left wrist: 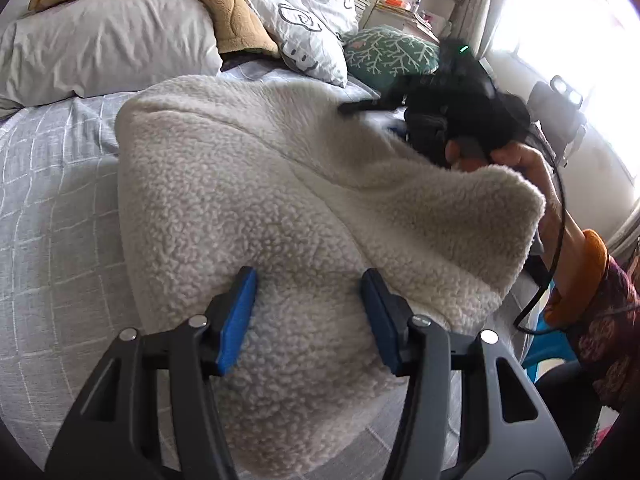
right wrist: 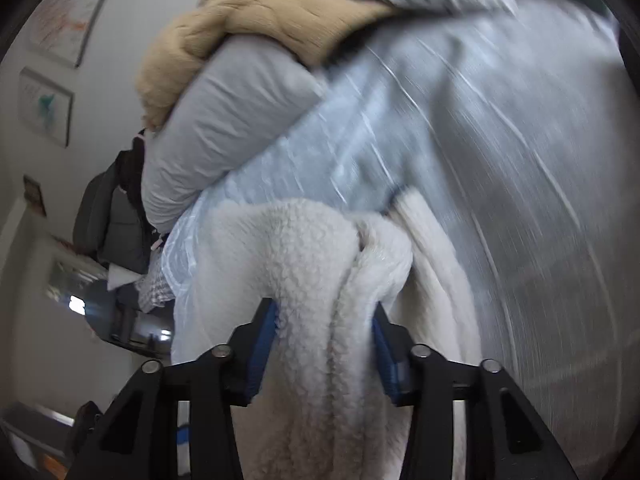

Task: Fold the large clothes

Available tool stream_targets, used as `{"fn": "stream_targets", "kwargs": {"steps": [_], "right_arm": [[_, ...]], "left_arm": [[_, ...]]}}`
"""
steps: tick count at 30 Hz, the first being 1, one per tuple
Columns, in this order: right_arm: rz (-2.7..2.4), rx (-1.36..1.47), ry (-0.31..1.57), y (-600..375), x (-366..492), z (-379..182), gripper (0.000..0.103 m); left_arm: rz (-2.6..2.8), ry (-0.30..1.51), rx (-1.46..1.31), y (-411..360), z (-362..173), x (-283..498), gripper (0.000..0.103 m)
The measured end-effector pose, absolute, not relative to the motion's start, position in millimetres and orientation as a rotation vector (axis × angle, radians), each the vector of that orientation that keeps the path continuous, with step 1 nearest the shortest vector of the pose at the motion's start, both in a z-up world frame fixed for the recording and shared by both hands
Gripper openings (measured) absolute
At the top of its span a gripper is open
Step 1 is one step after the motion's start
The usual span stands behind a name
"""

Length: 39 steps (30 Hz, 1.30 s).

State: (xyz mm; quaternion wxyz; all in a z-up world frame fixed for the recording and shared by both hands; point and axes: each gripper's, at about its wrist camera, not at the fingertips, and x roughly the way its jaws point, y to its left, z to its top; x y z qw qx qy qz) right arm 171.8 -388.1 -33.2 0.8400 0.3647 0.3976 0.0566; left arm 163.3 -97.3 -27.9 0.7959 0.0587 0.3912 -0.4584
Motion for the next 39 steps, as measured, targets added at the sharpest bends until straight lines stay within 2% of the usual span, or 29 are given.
{"fn": "stream_targets", "kwargs": {"steps": [4, 6, 14, 19, 21, 22, 23, 27, 31, 33, 36, 39], "right_arm": [[0.094, 0.752, 0.647, -400, 163, 4, 0.040], [0.076, 0.773, 0.613, -411, 154, 16, 0.040], [0.066, 0.561, 0.825, -348, 122, 33, 0.040], [-0.054, 0.398, 0.986, -320, 101, 8, 0.042], [-0.052, 0.439, 1.001, -326, 89, 0, 0.041], [-0.032, 0.467, 1.011, -329, 85, -3, 0.038], [0.021, 0.523, 1.021, -332, 80, -8, 0.019], [0.144, 0.608, 0.976, -331, 65, 9, 0.014], [0.049, 0.476, 0.943, -332, 53, 26, 0.013], [-0.048, 0.363, 1.016, -331, 54, 6, 0.013], [-0.082, 0.339, 1.136, -333, 60, -42, 0.015], [-0.103, 0.337, 1.108, -333, 57, -40, 0.021]], "left_arm": [[-0.986, 0.849, 0.125, -111, -30, 162, 0.055], [-0.961, 0.814, 0.184, -123, -31, 153, 0.055], [-0.893, 0.793, 0.154, -129, -26, 150, 0.055], [-0.912, 0.831, 0.026, -103, -10, 159, 0.055], [-0.897, 0.826, -0.013, -91, -3, 164, 0.055], [-0.888, 0.816, -0.021, -87, -1, 166, 0.055], [-0.879, 0.806, -0.030, -83, 2, 169, 0.055], [-0.870, 0.795, -0.079, -69, 7, 178, 0.055], [-0.906, 0.831, -0.085, -73, -1, 179, 0.055], [-0.928, 0.857, -0.026, -85, -12, 173, 0.055], [-0.918, 0.811, 0.099, -99, -17, 159, 0.055], [-0.867, 0.850, 0.079, -94, -9, 165, 0.061]]}}
